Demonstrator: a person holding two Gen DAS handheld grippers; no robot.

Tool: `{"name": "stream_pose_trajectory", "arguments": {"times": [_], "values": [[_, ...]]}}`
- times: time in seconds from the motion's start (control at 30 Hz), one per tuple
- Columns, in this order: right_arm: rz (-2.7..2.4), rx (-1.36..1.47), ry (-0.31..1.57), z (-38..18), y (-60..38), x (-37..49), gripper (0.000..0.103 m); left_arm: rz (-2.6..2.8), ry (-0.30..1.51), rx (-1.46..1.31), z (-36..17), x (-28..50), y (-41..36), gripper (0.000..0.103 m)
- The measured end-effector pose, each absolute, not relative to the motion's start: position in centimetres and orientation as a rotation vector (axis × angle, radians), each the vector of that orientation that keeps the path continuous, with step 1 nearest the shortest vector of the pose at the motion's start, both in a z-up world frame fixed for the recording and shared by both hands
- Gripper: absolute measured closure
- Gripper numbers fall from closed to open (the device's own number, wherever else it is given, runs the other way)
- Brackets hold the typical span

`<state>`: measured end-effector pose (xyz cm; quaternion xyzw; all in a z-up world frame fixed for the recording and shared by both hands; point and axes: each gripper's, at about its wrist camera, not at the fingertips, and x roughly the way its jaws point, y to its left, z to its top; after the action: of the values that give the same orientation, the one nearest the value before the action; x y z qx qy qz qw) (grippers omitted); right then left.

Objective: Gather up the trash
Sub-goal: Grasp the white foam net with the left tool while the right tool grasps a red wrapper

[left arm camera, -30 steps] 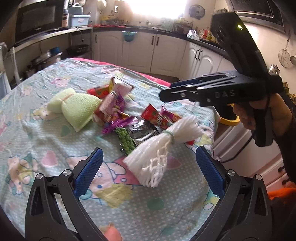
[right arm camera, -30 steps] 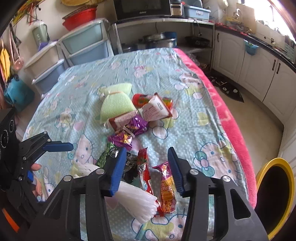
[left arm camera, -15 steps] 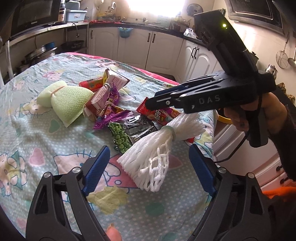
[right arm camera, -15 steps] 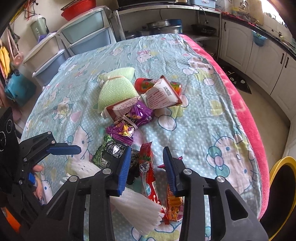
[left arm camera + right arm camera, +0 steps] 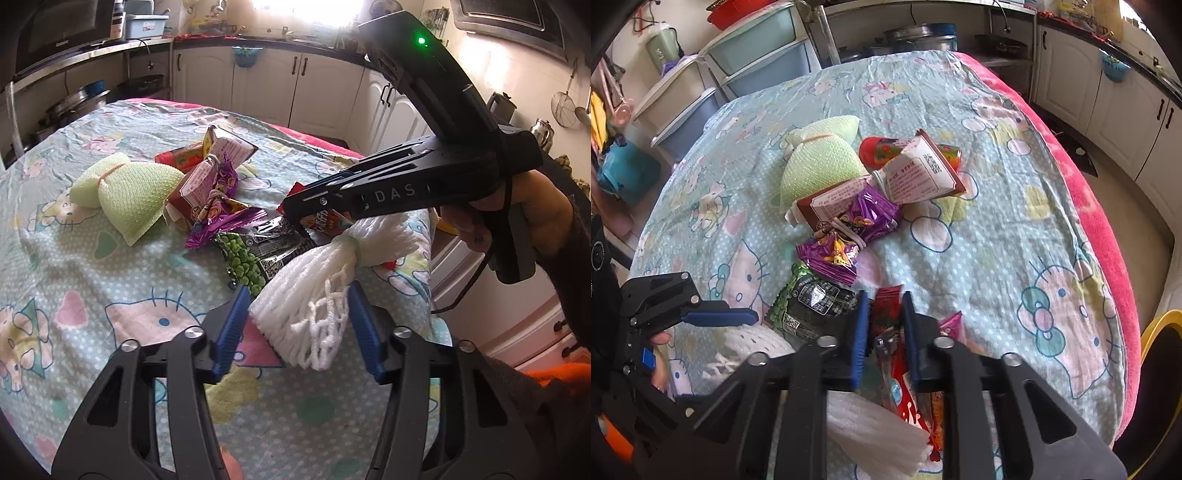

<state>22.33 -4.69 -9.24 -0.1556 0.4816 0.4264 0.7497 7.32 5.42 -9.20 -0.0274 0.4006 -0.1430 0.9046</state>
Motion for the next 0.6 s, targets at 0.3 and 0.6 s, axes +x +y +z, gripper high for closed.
{"name": "stream_pose_trajectory", "arguments": {"times": [0.3,0.6], "values": [[0.941,-0.328,1.016,-8.1,-5.0,21.7,0.094,-0.312,0.819,-0.056,-8.6,6.9,5.5,0.091],[0.949,-0.289,0.963,-5.9,-5.7,21.2,0.095,-0.314,0.778,-0.051,-6.6,6.3,5.5,0.093]]}}
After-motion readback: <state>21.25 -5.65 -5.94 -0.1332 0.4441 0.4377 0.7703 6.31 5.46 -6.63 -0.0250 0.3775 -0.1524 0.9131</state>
